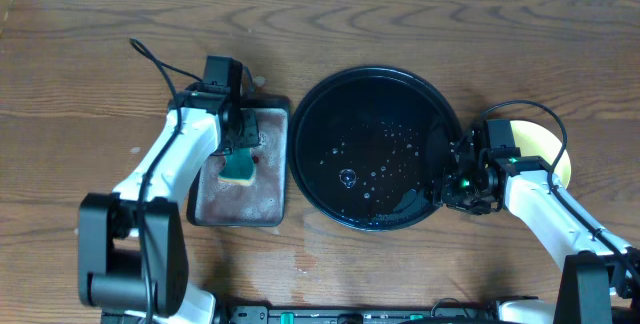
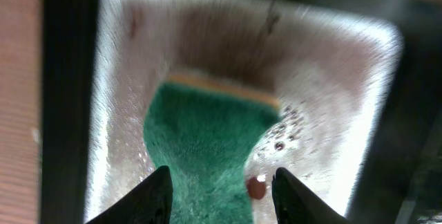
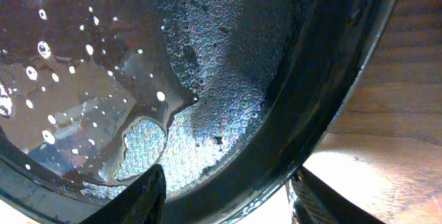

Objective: Clean dirty plates on tray and stack at the side

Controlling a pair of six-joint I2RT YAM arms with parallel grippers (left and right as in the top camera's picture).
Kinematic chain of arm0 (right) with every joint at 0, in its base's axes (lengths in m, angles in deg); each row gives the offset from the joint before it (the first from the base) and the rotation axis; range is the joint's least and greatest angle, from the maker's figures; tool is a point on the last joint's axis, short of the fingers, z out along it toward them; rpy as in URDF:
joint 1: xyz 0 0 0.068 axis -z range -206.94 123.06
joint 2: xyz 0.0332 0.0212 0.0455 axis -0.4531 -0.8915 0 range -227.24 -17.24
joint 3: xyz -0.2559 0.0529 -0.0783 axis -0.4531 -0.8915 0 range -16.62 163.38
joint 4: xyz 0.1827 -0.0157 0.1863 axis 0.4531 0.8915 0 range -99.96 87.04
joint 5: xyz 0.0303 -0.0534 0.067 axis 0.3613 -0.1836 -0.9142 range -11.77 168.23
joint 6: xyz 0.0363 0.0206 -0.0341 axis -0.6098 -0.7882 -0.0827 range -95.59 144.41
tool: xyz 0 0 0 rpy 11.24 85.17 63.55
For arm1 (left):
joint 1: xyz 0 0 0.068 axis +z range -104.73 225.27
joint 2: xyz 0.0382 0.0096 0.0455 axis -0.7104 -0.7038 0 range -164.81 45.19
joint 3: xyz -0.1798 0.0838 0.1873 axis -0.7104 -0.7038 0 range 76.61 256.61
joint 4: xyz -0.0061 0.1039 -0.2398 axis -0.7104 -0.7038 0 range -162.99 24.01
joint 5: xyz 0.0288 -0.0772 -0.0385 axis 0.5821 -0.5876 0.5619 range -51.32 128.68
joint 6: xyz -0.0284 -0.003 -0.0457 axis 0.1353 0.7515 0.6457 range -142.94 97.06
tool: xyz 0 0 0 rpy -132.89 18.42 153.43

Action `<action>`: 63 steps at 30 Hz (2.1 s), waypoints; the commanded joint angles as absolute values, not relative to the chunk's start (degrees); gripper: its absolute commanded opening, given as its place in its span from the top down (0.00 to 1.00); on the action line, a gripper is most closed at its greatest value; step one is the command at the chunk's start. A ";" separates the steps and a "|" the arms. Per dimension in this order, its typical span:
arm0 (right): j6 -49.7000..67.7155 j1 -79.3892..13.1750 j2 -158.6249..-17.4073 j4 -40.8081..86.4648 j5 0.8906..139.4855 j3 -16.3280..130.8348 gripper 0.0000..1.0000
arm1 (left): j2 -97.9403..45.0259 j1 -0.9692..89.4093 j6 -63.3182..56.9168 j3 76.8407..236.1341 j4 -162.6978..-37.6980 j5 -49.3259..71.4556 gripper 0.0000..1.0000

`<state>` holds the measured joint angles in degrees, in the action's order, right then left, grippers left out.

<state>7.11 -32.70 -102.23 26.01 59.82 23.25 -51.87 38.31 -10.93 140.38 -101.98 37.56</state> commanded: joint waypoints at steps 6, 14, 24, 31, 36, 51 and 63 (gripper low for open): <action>8.18 -33.01 -101.12 25.75 59.36 23.41 0.50 | -51.36 38.31 -5.62 140.73 -96.12 37.60 0.93; 8.18 -33.01 -101.12 25.81 59.36 23.43 0.51 | -56.48 37.81 -5.07 140.68 -89.21 34.65 0.93; 8.18 -33.01 -101.12 25.79 59.36 23.41 0.52 | -60.19 37.81 -5.09 140.68 -82.44 34.67 0.93; 8.18 -33.01 -101.12 25.77 59.38 23.41 0.52 | -62.79 37.81 -5.09 140.68 -79.49 34.69 0.93; 8.18 -33.01 -101.12 25.64 59.38 23.43 0.53 | -63.19 37.81 -5.09 140.68 -76.65 34.89 0.93; 8.18 -33.01 -101.12 25.62 59.38 23.43 0.53 | -63.19 37.81 -5.11 140.68 -70.77 34.87 0.92; 8.24 -33.01 -101.12 27.17 59.36 23.41 0.51 | -59.73 37.81 -6.86 140.71 -72.01 34.87 0.92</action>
<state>7.26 -32.70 -102.23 26.45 60.06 23.28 -62.64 37.87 -5.22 140.66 -71.18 34.54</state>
